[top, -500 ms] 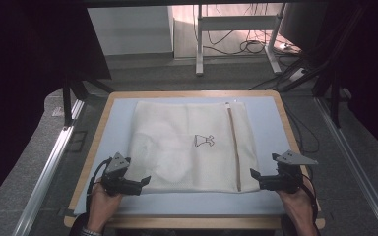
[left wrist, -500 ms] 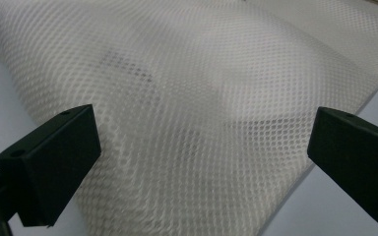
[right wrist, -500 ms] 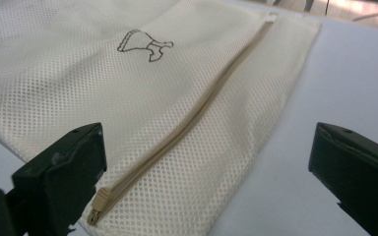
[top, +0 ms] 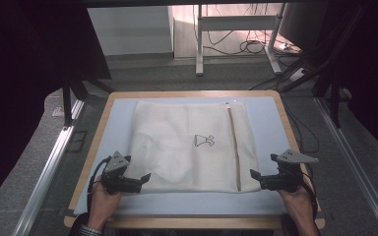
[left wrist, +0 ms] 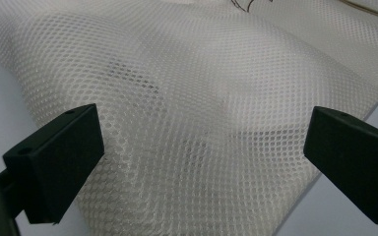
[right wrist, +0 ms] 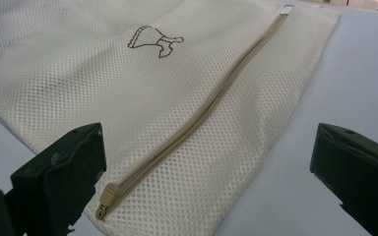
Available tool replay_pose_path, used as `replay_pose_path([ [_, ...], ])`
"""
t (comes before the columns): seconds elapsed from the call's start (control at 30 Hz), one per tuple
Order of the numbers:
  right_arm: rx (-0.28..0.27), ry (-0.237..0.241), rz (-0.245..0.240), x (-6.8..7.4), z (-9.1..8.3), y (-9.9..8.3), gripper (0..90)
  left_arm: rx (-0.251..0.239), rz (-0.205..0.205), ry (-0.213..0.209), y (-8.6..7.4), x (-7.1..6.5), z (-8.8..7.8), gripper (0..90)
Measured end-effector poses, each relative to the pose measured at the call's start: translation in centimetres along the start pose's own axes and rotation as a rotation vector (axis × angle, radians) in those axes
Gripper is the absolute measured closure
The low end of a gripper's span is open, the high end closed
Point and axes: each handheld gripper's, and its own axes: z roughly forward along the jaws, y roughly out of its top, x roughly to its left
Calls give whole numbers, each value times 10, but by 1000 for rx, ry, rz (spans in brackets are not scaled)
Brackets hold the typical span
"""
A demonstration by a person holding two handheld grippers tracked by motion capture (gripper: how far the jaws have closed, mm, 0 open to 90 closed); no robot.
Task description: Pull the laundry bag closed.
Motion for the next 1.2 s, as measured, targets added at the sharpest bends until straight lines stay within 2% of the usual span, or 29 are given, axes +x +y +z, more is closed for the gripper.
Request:
replay_pose_path([
  [0.33,24,4,-14,3,2,0,6,-12,18,16,1,-3,0,15],
  [0.57,21,15,-30,4,3,-1,10,-11,51,28,2,-6,2,15],
  [0.8,37,27,-22,4,7,-2,6,-7,64,33,2,-8,3,15],
  [1.07,35,68,-13,4,9,-2,9,5,87,39,2,-10,4,15],
  [1.2,55,80,-28,7,11,-2,23,1,90,40,2,-10,4,15],
])
